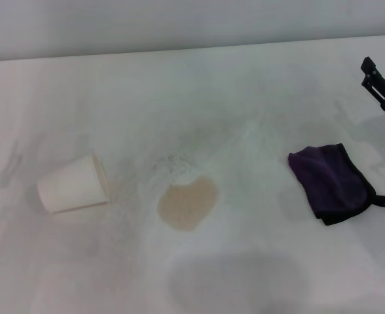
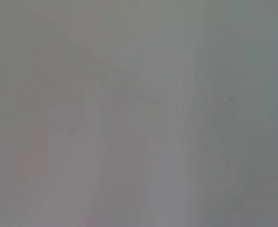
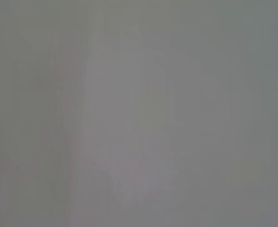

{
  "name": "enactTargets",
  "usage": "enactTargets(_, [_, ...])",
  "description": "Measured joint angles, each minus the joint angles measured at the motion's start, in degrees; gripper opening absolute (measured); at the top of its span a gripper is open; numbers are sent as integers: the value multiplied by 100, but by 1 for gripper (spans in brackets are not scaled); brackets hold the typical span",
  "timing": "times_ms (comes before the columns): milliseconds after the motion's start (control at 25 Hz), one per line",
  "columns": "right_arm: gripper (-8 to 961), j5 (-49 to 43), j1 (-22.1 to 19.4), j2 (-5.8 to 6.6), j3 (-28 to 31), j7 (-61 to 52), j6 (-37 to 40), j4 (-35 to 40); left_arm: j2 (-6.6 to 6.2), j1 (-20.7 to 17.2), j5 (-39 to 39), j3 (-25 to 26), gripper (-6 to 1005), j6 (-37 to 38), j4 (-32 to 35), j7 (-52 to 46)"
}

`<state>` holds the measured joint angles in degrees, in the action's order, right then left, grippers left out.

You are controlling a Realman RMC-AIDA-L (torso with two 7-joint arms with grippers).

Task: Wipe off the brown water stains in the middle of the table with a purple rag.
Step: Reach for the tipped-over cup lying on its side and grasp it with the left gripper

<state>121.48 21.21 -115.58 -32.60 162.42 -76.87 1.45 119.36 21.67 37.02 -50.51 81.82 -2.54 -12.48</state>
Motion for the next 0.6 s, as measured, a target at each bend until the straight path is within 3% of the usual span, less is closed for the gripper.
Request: enactTargets(600, [857,-2,-36,2,70,187,-71,13,9,-48,-184,7,892,35,0,0])
